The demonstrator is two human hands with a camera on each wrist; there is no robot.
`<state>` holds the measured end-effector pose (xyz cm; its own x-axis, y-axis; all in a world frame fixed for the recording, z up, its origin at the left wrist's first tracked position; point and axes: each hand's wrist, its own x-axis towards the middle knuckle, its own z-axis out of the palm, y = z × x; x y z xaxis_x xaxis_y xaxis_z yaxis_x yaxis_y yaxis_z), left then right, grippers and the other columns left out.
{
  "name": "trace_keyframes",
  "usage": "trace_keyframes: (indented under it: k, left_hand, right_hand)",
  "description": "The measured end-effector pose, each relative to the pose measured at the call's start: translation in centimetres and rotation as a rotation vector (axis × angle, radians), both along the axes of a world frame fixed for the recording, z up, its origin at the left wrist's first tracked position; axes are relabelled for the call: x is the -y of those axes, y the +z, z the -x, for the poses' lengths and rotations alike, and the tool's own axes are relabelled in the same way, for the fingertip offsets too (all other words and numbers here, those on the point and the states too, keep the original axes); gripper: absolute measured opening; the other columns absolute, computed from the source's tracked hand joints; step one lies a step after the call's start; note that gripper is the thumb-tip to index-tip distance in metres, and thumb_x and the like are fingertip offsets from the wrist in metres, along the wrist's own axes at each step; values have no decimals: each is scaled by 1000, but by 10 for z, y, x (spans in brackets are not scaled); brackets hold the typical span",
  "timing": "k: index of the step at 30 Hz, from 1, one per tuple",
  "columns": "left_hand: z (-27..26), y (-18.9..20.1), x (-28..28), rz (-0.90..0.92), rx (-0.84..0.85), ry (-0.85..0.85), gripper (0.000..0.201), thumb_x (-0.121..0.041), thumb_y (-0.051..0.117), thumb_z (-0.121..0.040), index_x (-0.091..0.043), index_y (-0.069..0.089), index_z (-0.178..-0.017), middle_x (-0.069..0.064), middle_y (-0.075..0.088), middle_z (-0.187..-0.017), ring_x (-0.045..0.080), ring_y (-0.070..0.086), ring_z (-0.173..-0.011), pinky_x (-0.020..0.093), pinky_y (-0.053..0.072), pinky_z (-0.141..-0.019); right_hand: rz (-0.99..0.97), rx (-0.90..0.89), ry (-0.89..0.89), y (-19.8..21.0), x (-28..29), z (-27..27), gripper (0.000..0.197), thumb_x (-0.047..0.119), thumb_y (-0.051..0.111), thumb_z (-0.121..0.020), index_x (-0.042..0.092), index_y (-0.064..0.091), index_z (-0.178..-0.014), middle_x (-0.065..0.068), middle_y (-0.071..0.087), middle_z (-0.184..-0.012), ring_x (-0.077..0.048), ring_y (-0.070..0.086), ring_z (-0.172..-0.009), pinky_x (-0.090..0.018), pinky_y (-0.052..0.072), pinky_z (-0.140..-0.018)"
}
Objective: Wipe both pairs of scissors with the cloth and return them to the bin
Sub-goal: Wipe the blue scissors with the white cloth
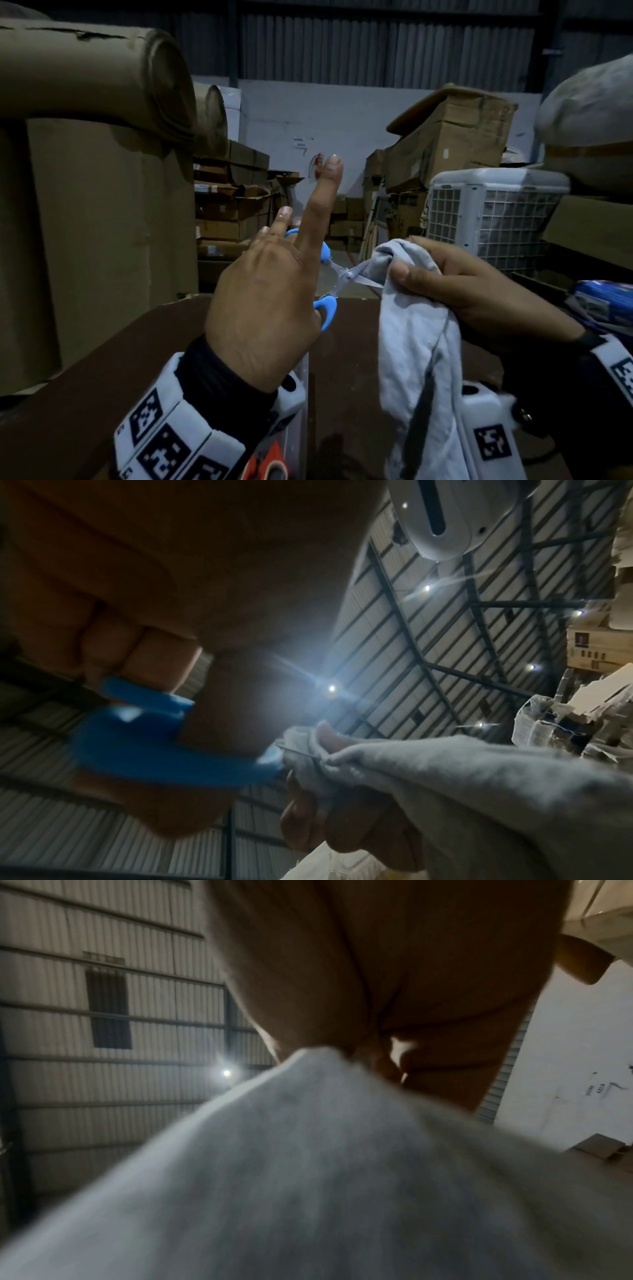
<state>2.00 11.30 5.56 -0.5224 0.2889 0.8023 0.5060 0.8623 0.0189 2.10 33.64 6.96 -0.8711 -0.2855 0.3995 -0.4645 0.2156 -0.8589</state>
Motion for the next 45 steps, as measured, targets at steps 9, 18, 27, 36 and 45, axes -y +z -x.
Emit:
trace_keyframes:
  k: [9,18,27,36,45]
  left_hand:
    - [3,-6,-4,55,46,5,137,-24,85,-73,-39,-25,-153,-6,64,-115,30,59,-124,36,55,-81]
    - [2,-7,-17,120,172,-92,126,-13,64,-93,-48,-51,-133,0,45,-154,20,2,-156,35,31,-117]
    - [-4,0,-15,106,220,-120,116,-11,51,-95,-51,-53,-128,-3,51,-144,16,-2,-156,33,30,-117]
    - [6,-8,-13,95,214,-151,135,-22,76,-84,-55,-44,-135,-1,43,-152,26,30,-150,36,48,-97]
    - [10,0,-3,64,191,-182,142,-18,84,-75,-52,-36,-143,3,55,-147,26,41,-143,30,2,-121]
  right_hand:
    - [182,83,-66,3,-2,4,30,20,54,-96,2,68,-115,-19,74,-100,-28,72,-88,-28,60,-71]
    - [64,212,102,3,2,-5,52,40,45,-97,-4,72,-106,-26,72,-108,-41,70,-103,-43,56,-93]
    - [-177,5,-45,-6,14,1,18,15,75,-83,4,77,-97,-5,78,-99,-19,73,-101,-41,56,-96]
    - [-350,-258,-334,-11,25,1,17,32,86,-72,25,75,-83,10,76,-86,-3,70,-85,-41,58,-84]
    - [-278,-257,-194,0,10,-3,15,15,85,-76,13,74,-86,-1,76,-79,-13,71,-76,-33,58,-74]
